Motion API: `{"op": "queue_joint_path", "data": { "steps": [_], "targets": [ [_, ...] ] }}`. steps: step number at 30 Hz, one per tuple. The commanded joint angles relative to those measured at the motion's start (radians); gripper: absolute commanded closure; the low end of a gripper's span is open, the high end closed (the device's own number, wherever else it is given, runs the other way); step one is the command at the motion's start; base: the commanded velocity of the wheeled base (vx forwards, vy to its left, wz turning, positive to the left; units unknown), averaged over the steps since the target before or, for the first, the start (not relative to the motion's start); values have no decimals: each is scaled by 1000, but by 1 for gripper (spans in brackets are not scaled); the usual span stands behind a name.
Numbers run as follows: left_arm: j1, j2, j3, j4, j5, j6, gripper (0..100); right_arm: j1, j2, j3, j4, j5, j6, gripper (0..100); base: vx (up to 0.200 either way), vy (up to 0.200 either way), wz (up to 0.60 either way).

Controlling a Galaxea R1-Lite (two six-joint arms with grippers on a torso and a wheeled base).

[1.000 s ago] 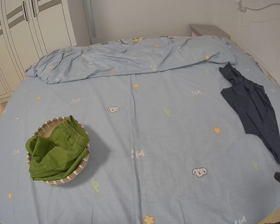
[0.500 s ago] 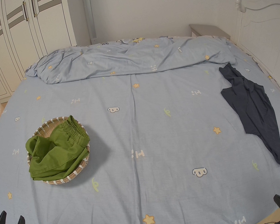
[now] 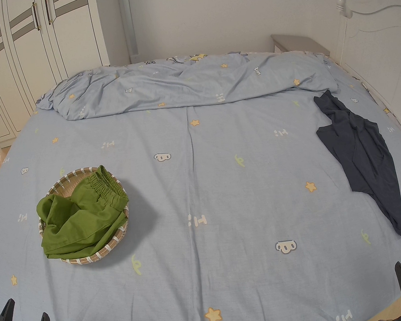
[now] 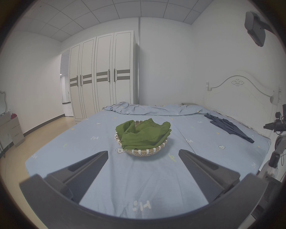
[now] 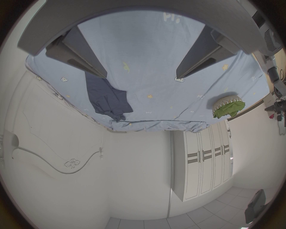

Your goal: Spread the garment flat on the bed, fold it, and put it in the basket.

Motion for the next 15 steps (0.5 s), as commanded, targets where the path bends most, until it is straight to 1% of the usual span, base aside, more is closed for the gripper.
{"op": "queue_joint_path", "data": {
  "steps": [1,3,5,8,15],
  "targets": [
    [1,-12,12,-3,-1,-3,0,-3,-8,25,35,-3,12,0,0,0,0],
    [1,-12,12,-5,0,-8,0,-2,-8,18,77,-2,35,0,0,0,0],
    [1,-12,12,-8,3,-17,0,-2,-8,22,60,-10,53,0,0,0,0],
    [1,-12,14,-9,0,6,0,-2,-8,24,51,-11,57,0,0,0,0],
    [1,-12,14,-9,0,3,0,-2,-10,24,51,-10,52,0,0,0,0]
  ]
}}
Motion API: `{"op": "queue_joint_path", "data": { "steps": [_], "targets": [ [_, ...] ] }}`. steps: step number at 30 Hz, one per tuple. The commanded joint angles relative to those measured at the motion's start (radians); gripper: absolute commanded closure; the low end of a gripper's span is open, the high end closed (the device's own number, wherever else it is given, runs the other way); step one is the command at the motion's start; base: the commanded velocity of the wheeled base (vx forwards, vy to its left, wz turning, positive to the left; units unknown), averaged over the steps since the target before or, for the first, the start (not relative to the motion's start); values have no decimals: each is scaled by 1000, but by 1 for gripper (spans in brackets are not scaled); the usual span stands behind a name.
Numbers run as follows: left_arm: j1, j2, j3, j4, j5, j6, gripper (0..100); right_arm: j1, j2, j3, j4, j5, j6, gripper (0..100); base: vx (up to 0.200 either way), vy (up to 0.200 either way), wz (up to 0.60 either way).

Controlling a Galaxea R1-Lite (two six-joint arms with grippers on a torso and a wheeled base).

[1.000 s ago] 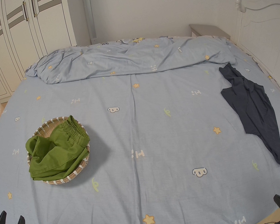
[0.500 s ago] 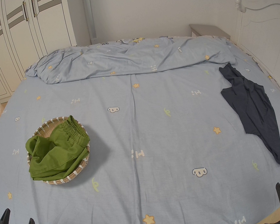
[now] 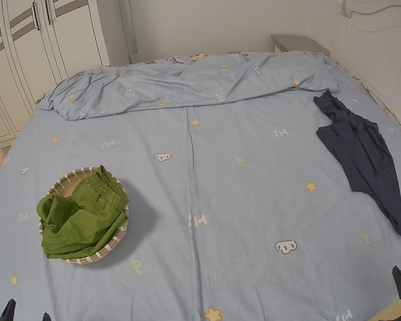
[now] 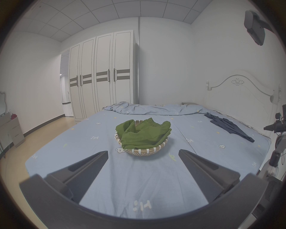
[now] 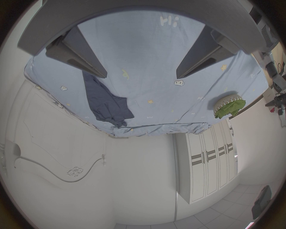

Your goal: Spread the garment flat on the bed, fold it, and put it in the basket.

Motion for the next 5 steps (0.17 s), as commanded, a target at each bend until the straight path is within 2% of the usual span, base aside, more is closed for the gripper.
{"op": "queue_joint_path", "data": {
  "steps": [1,5],
  "targets": [
    [-2,-11,0,0,0,0,0,0,-5,16,-1,6,-10,0,0,0,0],
    [0,-11,0,0,0,0,0,0,-5,16,1,9,-16,0,0,0,0]
  ]
}}
